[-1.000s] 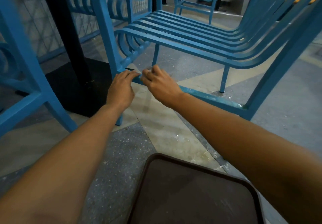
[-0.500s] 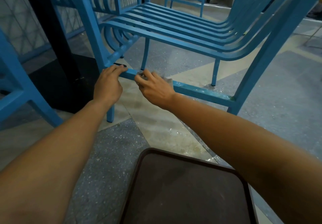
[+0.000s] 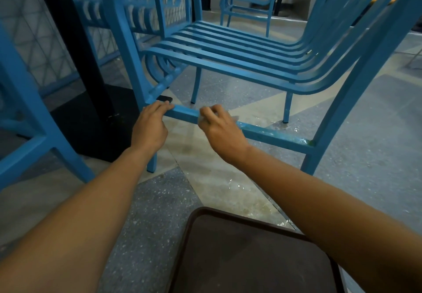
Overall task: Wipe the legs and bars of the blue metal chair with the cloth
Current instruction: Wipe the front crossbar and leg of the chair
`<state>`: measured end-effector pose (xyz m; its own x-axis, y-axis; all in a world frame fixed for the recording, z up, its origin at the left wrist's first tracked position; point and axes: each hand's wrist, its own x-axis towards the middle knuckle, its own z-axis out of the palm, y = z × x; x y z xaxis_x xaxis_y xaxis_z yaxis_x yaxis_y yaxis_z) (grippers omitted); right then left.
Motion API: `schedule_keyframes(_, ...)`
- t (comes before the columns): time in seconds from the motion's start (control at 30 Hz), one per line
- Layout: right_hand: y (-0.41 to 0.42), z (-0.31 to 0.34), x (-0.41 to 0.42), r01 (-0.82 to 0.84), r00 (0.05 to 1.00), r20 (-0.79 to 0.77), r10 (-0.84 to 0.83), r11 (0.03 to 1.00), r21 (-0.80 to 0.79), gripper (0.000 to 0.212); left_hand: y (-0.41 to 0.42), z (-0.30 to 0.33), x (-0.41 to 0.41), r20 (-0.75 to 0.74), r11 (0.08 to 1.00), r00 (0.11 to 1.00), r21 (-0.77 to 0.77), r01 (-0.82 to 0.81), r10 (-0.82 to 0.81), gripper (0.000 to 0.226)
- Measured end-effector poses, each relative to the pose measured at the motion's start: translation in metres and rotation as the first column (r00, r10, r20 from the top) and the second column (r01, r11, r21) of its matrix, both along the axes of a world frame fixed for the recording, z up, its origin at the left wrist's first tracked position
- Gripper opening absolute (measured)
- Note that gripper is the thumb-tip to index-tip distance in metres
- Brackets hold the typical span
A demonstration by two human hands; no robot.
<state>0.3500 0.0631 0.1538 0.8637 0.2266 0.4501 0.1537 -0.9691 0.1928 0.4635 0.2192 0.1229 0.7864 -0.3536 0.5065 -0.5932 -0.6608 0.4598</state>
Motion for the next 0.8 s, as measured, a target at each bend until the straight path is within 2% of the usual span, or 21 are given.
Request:
schedule_keyframes(0.07,-0.009,0.008,0.001,0.075,0.994,0.061,-0.094,0.964,0.256,0.032,0.001,0.001,0.0,-0.002,1.0,1.0,-0.01,0.008,-0.008,0.055)
schedule_keyframes(0.13,-0.018,0.021,0.005,0.119,0.981,0.075,-0.181,0.855,0.505,0.033,0.0,0.001,-0.002,-0.003,1.0,1.0,-0.018,0.012,-0.012,0.055)
schedule_keyframes(0.2,-0.024,0.034,0.016,0.111,0.979,0.056,-0.195,0.747,0.655,0.026,0.0,0.002,-0.003,-0.004,1.0,1.0,-0.018,0.013,-0.013,0.054)
schedule_keyframes(0.33,-0.018,0.042,0.04,0.162,0.986,-0.126,-0.107,0.779,0.606,0.032,-0.001,0.002,-0.005,-0.018,1.0,1.0,-0.013,0.005,-0.005,0.056)
schedule_keyframes(0.4,-0.013,0.04,0.048,0.236,0.958,-0.276,-0.082,0.774,0.588,0.033,-0.001,0.001,-0.005,-0.021,1.0,1.0,-0.008,-0.006,0.006,0.057)
schedule_keyframes(0.47,-0.007,0.035,0.053,0.261,0.935,-0.349,-0.066,0.796,0.546,0.032,-0.001,0.001,-0.004,-0.022,1.0,1.0,-0.004,-0.013,0.013,0.058)
schedule_keyframes(0.67,0.001,0.025,0.048,0.183,0.949,-0.305,-0.075,0.921,0.344,0.036,-0.002,0.001,-0.003,-0.015,1.0,1.0,-0.004,-0.027,0.027,0.057)
schedule_keyframes(0.8,-0.002,0.019,0.038,0.113,0.972,-0.231,-0.043,0.948,0.298,0.038,-0.003,0.001,-0.004,-0.021,0.999,0.999,-0.003,-0.034,0.033,0.055)
